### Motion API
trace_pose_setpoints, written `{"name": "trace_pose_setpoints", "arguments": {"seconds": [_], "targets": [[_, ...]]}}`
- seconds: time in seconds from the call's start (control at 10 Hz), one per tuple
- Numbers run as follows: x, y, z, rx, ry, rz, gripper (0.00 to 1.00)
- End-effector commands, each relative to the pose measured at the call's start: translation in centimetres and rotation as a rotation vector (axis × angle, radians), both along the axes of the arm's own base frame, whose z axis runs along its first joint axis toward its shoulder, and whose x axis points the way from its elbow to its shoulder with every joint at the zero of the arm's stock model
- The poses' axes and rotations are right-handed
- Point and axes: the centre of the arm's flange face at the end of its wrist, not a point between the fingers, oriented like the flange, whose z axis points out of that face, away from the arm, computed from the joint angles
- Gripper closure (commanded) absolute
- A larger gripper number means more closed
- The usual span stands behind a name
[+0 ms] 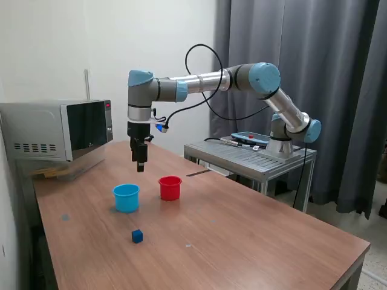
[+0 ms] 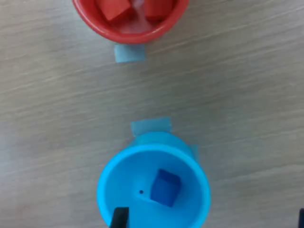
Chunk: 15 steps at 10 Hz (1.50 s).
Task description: Place red objects in the red bin, and blue objects in the blue bin.
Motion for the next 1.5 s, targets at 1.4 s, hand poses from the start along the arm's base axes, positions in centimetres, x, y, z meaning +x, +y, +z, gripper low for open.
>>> {"name": "trace_pose_setpoints", "arguments": {"seconds": [1.4], "targets": [[-2.5, -12.5, -2.9, -0.038, 0.024, 0.132, 0.0]]}}
